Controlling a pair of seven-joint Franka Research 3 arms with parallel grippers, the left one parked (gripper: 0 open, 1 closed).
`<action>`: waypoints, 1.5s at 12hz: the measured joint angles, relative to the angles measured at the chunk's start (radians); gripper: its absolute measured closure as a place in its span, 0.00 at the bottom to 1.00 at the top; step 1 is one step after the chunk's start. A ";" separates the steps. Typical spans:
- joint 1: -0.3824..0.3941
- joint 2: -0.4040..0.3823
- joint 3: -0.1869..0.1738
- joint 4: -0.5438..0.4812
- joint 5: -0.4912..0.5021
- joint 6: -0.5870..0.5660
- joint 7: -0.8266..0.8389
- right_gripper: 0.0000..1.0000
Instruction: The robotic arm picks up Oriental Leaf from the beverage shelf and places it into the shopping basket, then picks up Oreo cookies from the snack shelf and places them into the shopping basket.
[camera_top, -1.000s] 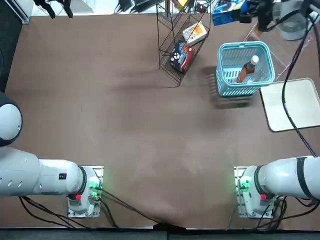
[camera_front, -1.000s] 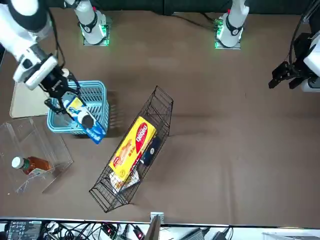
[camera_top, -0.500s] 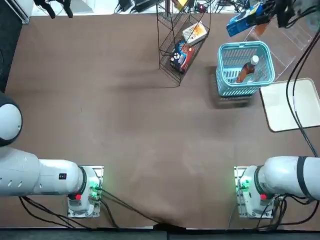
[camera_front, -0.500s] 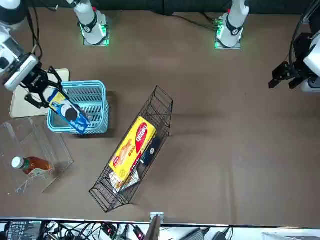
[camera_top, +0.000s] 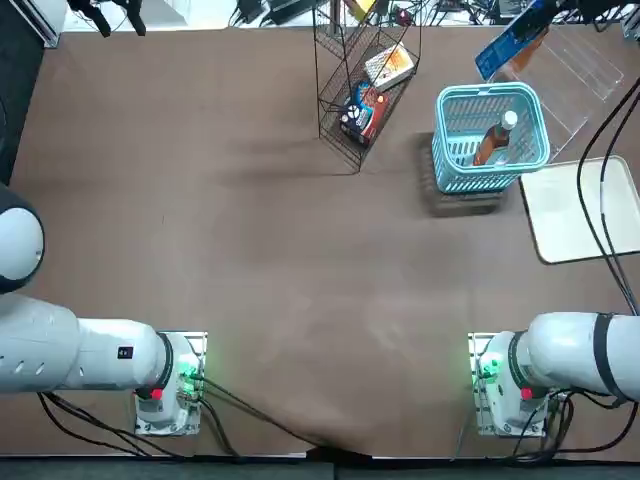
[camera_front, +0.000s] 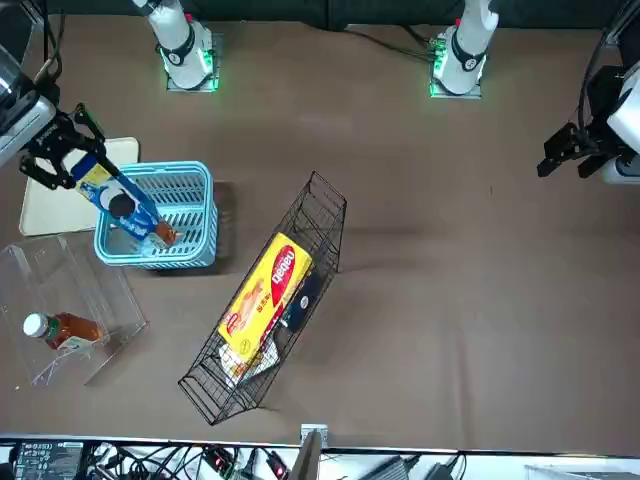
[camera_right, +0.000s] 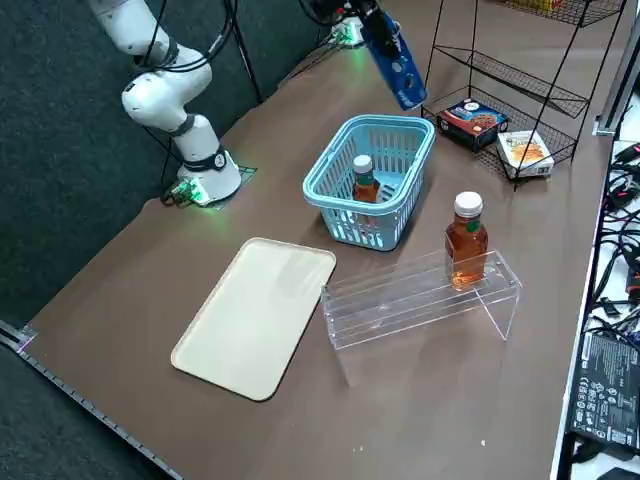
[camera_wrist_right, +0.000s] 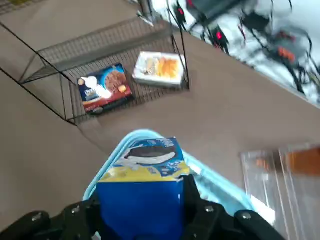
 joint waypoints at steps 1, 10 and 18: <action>0.000 0.000 0.008 0.021 -0.041 -0.036 0.079 0.41; 0.002 -0.012 0.216 0.081 -0.325 -0.261 0.815 0.41; -0.012 -0.016 0.223 0.031 -0.349 -0.228 0.891 0.41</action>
